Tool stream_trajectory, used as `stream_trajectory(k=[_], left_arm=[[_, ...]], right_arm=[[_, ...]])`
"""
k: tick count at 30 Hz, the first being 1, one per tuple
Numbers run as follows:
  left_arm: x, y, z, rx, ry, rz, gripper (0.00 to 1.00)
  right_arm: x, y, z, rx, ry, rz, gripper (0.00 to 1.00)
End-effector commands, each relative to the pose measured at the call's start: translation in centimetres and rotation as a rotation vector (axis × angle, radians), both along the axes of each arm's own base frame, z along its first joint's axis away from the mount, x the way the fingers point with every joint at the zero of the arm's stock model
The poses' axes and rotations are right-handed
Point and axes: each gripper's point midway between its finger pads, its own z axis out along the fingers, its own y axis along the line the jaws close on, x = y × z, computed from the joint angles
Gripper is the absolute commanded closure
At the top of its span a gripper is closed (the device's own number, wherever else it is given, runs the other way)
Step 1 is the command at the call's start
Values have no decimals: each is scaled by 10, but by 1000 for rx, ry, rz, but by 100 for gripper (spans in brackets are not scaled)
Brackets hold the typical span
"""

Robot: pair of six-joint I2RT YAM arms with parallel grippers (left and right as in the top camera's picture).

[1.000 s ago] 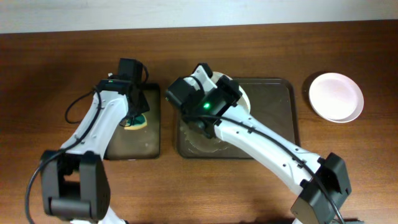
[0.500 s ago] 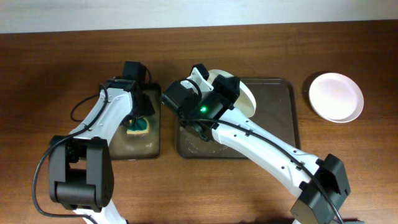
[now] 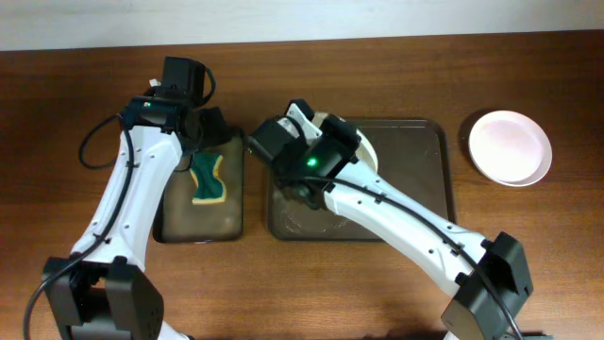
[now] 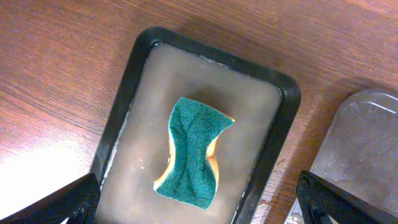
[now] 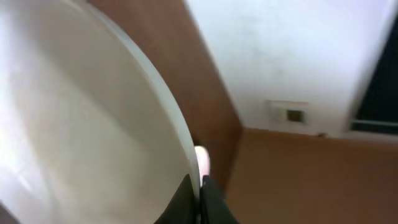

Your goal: Clean dirty plates on tray and stack at the side

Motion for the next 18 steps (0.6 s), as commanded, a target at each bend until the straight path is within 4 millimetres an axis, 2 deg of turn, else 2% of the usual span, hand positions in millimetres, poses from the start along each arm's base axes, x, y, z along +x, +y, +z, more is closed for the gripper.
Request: stream_trajectory(k=[1, 2, 4, 5, 6, 7, 8, 9, 10, 11, 12, 13, 14, 15, 16, 18], left_arm=[[0, 2, 3, 7, -5, 4, 1], [0, 2, 3, 7, -5, 4, 1], [1, 2, 3, 7, -6, 4, 1], [1, 2, 3, 7, -6, 4, 1], [1, 2, 3, 7, -6, 4, 1], [1, 2, 3, 7, -6, 3, 0], [1, 2, 3, 7, -6, 4, 1], [1, 2, 3, 7, -6, 4, 1], [1, 2, 3, 7, -6, 4, 1], [1, 2, 3, 7, -6, 4, 1], [1, 2, 3, 7, -6, 4, 1], [1, 2, 3, 7, -6, 4, 1], [1, 2, 3, 7, -6, 4, 1], [1, 2, 3, 7, -6, 4, 1], [1, 2, 3, 7, -6, 4, 1], [1, 2, 3, 7, -6, 4, 1]], right_arm=[[12, -34, 28, 105, -188, -180, 96], [13, -34, 24, 123, -163, -176, 96], [8, -23, -2, 80, 79, -25, 96], [4, -27, -7, 22, 151, 15, 96], [7, -37, 3, 9, 72, -52, 96], [12, -52, 21, 35, -83, -169, 96], [14, -56, 24, 82, -148, -223, 96], [13, -47, 13, 111, -75, -181, 96], [7, -36, -5, 58, 118, -41, 96], [11, -46, 3, 31, 64, -83, 96], [18, -59, 19, 74, -93, -197, 96], [22, -60, 21, 134, -152, -242, 96], [24, -50, 10, 190, -89, -202, 96], [20, -36, -8, 175, 76, -80, 96], [16, -34, -14, 144, 149, -26, 96], [24, -60, -2, 210, -5, -206, 96]])
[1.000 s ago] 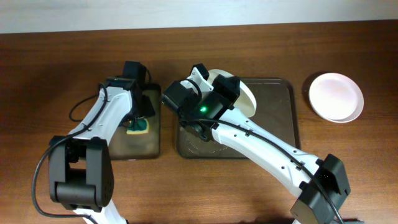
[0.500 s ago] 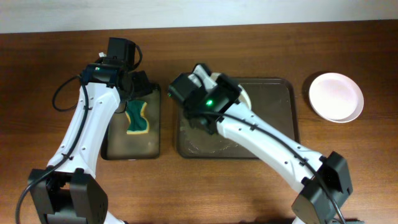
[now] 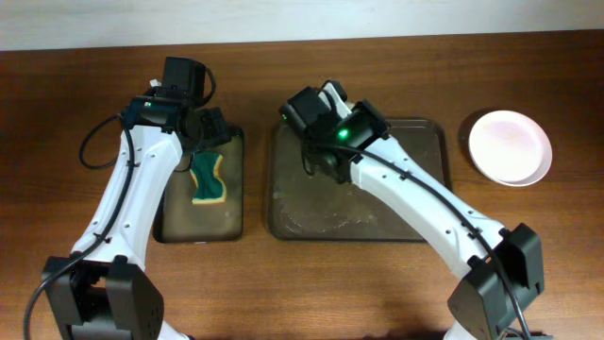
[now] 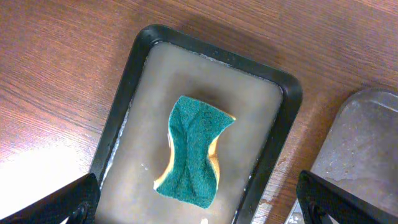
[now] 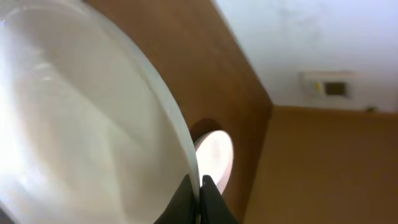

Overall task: Clean dirty plates on tray and stack at the side
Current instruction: 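Carry the cream plate right and stack it on the pink plate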

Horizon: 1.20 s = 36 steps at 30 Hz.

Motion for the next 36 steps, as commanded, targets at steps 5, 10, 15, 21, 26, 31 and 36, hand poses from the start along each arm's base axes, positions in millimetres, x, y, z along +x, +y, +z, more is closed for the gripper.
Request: stream_trajectory(k=[5, 10, 15, 21, 26, 31, 36], left_arm=[[1, 2, 4, 7, -9, 4, 1], [1, 2, 4, 7, -9, 4, 1], [1, 2, 4, 6, -9, 4, 1], [1, 2, 4, 7, -9, 4, 1], [1, 2, 4, 6, -9, 4, 1], [1, 2, 4, 7, -9, 4, 1], [1, 2, 4, 7, -9, 4, 1]], right_arm=[[20, -63, -29, 525, 74, -307, 96], [25, -161, -48, 1050, 169, -546, 96], [-6, -288, -67, 1238, 50, -838, 96], [-48, -388, -102, 1305, -183, -1140, 96], [-44, -415, -118, 1302, -325, -1145, 96], [-28, -408, -131, 1296, -327, -1124, 96], [-27, -406, -150, 1204, -293, -1166, 92]])
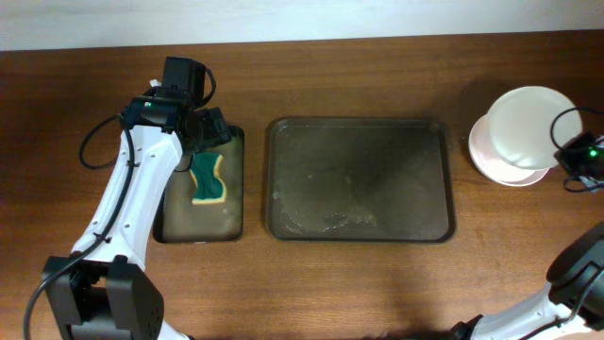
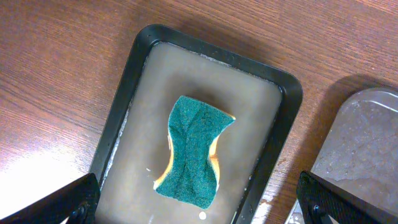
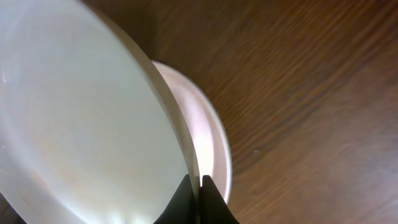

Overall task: Clean dirty plates on tray and stack at the side
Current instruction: 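Carry the cream plate right and stack it on the pink plate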

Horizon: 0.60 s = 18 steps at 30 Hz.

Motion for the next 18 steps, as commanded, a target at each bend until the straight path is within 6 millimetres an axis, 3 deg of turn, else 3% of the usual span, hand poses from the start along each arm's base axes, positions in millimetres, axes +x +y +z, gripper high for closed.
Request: stream_trajectory(k=[1, 2, 4, 8, 10, 11, 14, 18], left_arm=[[1, 2, 4, 7, -10, 4, 1], [1, 2, 4, 7, -9, 4, 1], [1, 2, 4, 7, -9, 4, 1], [1, 2, 4, 7, -9, 4, 1], [1, 2, 4, 7, -9, 4, 1], [1, 2, 4, 7, -9, 4, 1], [1, 2, 4, 7, -9, 4, 1], [1, 2, 4, 7, -9, 4, 0]], right_arm=[[-2, 2, -18, -22, 63, -18, 91], [0, 4, -19, -19, 61, -11, 87], [1, 5, -19, -18, 62, -8, 69], [-2, 8, -19, -8, 74, -6, 67], [-5, 10, -17, -1, 82, -8, 59], [-8, 11, -11, -1, 83, -11, 47], [-20, 13, 20, -18, 61, -25, 28], [-44, 25, 78, -39, 13, -84, 17]])
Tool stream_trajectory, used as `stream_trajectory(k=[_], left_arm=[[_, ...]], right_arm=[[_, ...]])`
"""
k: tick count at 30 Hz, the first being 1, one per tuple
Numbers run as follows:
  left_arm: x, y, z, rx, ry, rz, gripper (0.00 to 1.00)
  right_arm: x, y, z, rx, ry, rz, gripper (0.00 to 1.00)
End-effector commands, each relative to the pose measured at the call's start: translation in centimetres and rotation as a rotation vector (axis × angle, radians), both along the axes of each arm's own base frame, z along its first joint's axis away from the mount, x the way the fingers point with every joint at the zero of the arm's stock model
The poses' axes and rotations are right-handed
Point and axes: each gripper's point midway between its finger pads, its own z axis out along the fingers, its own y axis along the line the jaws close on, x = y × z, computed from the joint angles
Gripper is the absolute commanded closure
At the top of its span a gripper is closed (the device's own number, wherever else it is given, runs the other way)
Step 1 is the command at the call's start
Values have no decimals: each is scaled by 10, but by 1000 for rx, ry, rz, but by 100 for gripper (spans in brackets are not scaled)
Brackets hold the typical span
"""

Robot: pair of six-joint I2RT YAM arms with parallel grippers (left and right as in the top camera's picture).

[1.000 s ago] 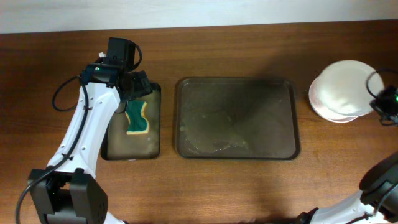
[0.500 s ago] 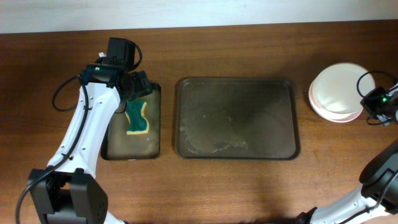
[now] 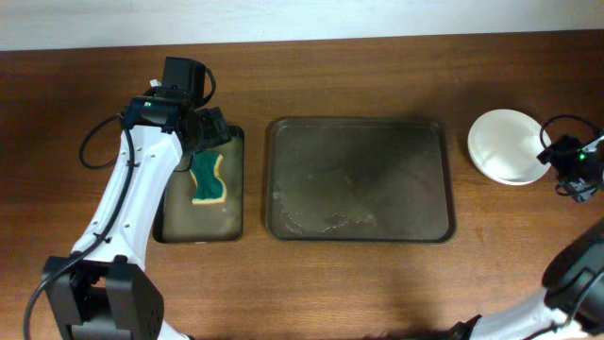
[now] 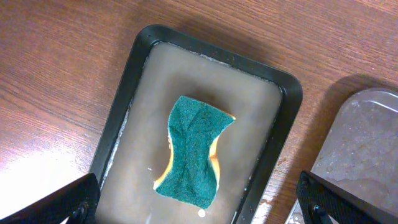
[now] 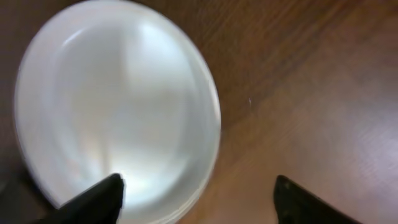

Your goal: Clean dirty plates on tray and stack at the side

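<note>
The white plate [image 3: 504, 144] lies flat on the pink plate at the table's far right, forming a stack [image 5: 118, 106]. My right gripper [image 5: 198, 198] is open just right of that stack, one finger over the rim and nothing held. The big dark tray [image 3: 359, 179] in the middle carries only wet smears. My left gripper [image 4: 198, 205] hangs open above the small black tray [image 4: 283, 124] of cloudy water, where a green and yellow sponge [image 4: 194, 152] lies.
The small sponge tray [image 3: 200, 184] sits just left of the big tray. Brown wooden table all round. A pale wall runs along the table's far edge.
My right gripper was shut on the white plate's rim, tilted over the pink plate. Now the plate lies flat on the pink one and the gripper is open. The left arm is unchanged.
The right gripper held the white plate by its rim at the big tray's left end, then above the tray's upper left. Later it held it over the pink plate at the far right. Now it rests there, released. The left gripper stayed open over the sponge.
</note>
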Motion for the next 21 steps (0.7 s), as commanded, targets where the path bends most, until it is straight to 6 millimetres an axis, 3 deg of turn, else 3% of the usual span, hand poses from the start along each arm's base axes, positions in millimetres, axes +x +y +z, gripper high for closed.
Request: stream_trajectory(k=[1, 2, 5, 6, 10, 21], left_arm=[[1, 2, 4, 7, -9, 3, 1], [1, 2, 4, 7, -9, 3, 1], [1, 2, 4, 7, -9, 3, 1], [1, 2, 4, 7, -9, 3, 1], [1, 2, 4, 7, -9, 3, 1], [1, 2, 4, 7, -9, 3, 1]], right_arm=[[-26, 12, 87, -82, -105, -61, 12], [-37, 25, 106, -85, -119, -61, 1], [-61, 66, 142, -79, -149, -15, 2], [-70, 93, 151, -48, -152, 29, 2], [-89, 125, 154, -3, -108, 76, 2], [-87, 126, 143, 25, -69, 82, 2]])
